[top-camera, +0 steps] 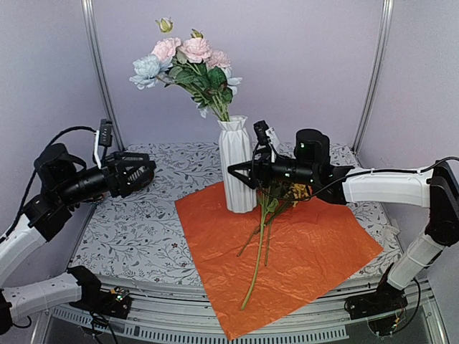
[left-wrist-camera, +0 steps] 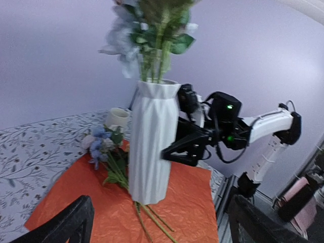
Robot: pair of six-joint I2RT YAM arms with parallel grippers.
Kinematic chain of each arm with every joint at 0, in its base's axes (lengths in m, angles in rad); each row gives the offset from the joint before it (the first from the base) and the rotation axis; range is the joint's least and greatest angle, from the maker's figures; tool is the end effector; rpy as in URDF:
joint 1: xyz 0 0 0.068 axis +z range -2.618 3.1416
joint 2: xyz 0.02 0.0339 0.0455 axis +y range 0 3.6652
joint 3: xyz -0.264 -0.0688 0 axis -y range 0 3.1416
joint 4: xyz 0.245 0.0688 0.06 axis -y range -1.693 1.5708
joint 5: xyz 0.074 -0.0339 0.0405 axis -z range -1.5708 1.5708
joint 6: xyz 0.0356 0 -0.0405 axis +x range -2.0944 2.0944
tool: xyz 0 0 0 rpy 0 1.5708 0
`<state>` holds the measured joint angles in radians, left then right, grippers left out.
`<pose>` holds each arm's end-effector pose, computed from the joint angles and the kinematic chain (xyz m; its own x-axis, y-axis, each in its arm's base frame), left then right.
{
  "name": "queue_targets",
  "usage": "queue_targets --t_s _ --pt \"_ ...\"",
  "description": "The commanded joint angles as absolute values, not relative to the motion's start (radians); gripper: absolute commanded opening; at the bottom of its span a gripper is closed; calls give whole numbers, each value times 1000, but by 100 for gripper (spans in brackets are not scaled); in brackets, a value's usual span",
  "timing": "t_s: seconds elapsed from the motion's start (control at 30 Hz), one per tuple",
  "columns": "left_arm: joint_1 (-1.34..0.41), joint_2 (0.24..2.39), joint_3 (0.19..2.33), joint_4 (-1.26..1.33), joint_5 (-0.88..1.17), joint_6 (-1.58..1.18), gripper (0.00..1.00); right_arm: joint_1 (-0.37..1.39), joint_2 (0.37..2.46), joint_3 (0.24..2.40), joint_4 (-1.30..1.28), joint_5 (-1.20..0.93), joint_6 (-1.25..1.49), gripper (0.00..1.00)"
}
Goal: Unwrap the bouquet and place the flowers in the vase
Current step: Pass from the right arm to the left
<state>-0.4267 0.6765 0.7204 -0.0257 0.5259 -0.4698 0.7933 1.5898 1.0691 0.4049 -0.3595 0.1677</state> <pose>0.1392 -0.0829 0.3514 -0.3541 -0.2691 -0.8956 0.7341 0.5134 -0.4445 0.2534 0.2753 0.2952 -0.2322 -0.0132 -0.9726 -0.8859 0.4156 0.2059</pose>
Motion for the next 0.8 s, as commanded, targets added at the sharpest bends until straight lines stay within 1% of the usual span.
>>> queue_targets --t_s 0.0,0.1,0.27,0.4,0.53,0.77 --pt "-625 769 738 147 407 -411 95 800 1595 1137 586 -441 217 54" --pt "-715 841 748 209 364 -387 97 808 1604 1130 624 -492 221 54" --pt "-779 963 764 313 355 -380 98 836 1602 1098 713 -550 220 53" --pt "-790 1036 799 333 351 -386 98 856 1595 1077 780 -595 219 53" --pt "-790 1061 796 383 357 -392 98 875 1590 1074 802 -629 212 53" --pt "-798 1120 834 426 438 -395 98 894 1595 1075 806 -669 206 53"
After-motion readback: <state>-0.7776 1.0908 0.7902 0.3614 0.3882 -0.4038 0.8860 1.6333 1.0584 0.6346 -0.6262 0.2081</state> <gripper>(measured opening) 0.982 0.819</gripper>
